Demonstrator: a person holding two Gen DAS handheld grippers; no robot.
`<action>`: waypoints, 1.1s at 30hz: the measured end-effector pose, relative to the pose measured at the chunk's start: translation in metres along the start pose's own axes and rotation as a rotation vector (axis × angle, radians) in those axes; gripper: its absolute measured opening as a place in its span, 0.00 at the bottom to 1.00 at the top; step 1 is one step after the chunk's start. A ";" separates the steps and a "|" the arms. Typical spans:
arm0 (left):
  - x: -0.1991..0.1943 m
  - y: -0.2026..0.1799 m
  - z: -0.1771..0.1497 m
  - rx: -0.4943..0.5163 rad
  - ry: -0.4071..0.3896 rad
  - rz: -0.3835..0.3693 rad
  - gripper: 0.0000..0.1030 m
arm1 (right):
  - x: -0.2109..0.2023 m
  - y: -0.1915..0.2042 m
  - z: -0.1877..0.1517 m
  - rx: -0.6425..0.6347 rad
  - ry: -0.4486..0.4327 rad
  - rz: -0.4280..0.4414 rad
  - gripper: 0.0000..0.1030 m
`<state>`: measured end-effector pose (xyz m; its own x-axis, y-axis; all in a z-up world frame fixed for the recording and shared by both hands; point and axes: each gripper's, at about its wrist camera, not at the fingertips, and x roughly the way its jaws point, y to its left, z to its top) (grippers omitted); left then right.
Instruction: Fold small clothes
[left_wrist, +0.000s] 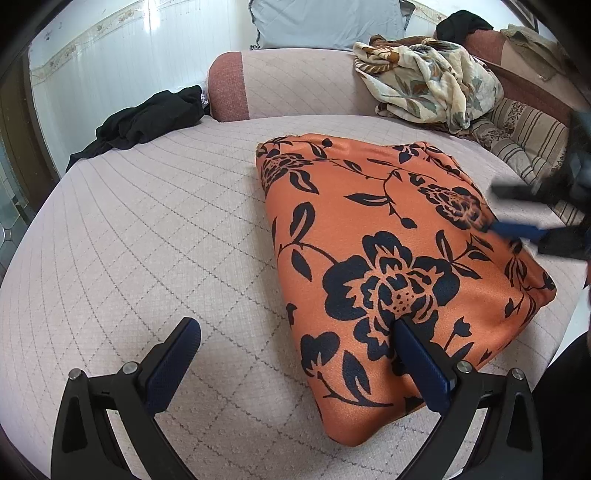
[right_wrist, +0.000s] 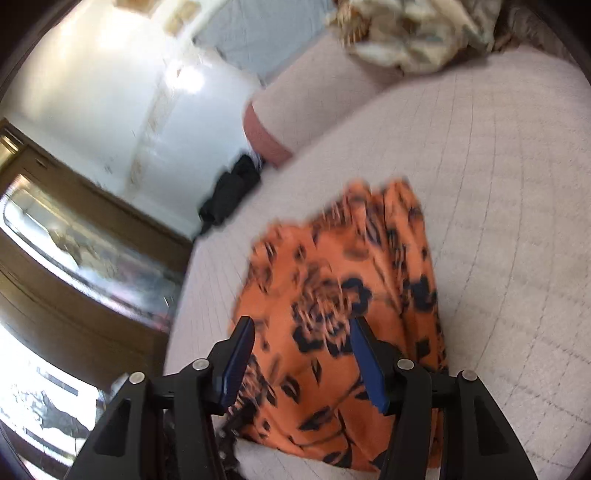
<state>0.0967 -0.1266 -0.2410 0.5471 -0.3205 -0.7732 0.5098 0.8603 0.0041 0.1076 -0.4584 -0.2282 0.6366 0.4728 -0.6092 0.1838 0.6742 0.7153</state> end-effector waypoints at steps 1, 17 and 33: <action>0.000 0.000 0.000 -0.003 0.002 -0.001 1.00 | 0.008 -0.002 -0.001 0.009 0.044 -0.018 0.56; -0.012 0.038 0.049 -0.024 -0.035 0.045 1.00 | -0.043 -0.034 0.012 0.112 -0.124 0.046 0.57; 0.013 0.031 0.044 0.054 -0.042 0.085 1.00 | -0.016 0.002 0.040 0.026 -0.168 0.046 0.56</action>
<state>0.1487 -0.1220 -0.2228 0.6169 -0.2650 -0.7411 0.4950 0.8627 0.1035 0.1274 -0.4873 -0.2037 0.7604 0.4003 -0.5114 0.1695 0.6378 0.7513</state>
